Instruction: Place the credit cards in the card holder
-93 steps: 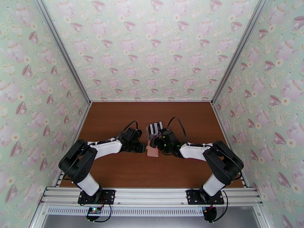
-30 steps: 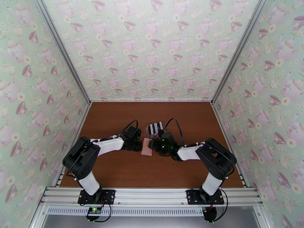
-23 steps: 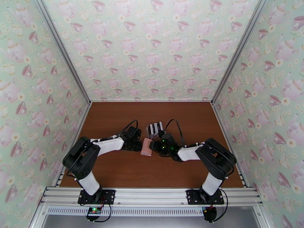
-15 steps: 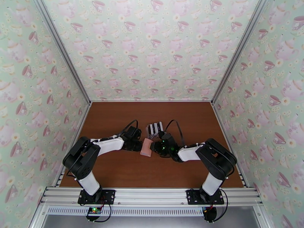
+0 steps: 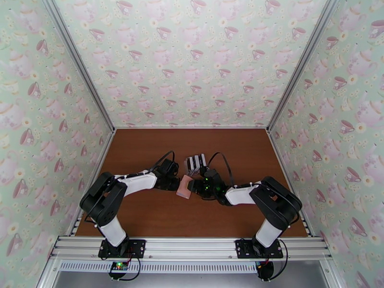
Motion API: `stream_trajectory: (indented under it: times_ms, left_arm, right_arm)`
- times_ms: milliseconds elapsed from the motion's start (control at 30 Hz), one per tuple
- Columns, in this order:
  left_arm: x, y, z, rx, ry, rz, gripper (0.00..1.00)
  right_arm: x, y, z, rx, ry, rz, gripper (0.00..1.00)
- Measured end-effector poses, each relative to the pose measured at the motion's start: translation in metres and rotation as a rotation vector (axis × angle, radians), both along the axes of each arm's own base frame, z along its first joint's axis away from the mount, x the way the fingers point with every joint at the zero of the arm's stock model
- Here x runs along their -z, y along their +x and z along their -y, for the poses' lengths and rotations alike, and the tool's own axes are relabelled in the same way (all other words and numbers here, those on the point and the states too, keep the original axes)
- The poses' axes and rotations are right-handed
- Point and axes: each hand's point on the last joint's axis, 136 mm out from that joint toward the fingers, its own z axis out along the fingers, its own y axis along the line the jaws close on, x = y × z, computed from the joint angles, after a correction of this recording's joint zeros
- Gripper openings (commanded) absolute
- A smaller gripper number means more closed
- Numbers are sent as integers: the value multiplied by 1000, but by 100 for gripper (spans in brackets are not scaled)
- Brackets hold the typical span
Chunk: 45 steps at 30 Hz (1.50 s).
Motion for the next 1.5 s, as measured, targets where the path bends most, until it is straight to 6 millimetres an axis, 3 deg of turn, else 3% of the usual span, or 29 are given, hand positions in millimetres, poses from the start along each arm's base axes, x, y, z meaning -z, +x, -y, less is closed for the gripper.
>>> stream_trajectory:
  times_ms: [300,600,1233,1400,1500]
  left_arm:
    - [2,-1,1,-3,-5,3,4]
    - [4,-2,2,-26,-1,13,5]
    - [5,-2,3,-71,-17,31,4]
    - [5,-2,3,-71,-20,38,6]
    - [4,-2,3,-69,-26,52,19]
  right_arm:
    - [-4,0,-5,21,3,13,66]
    - [-6,5,-11,40,34,28,68]
    - [-4,11,-10,83,119,91,48]
    - [-7,11,-9,86,124,93,61]
    - [-10,5,-6,74,96,85,68]
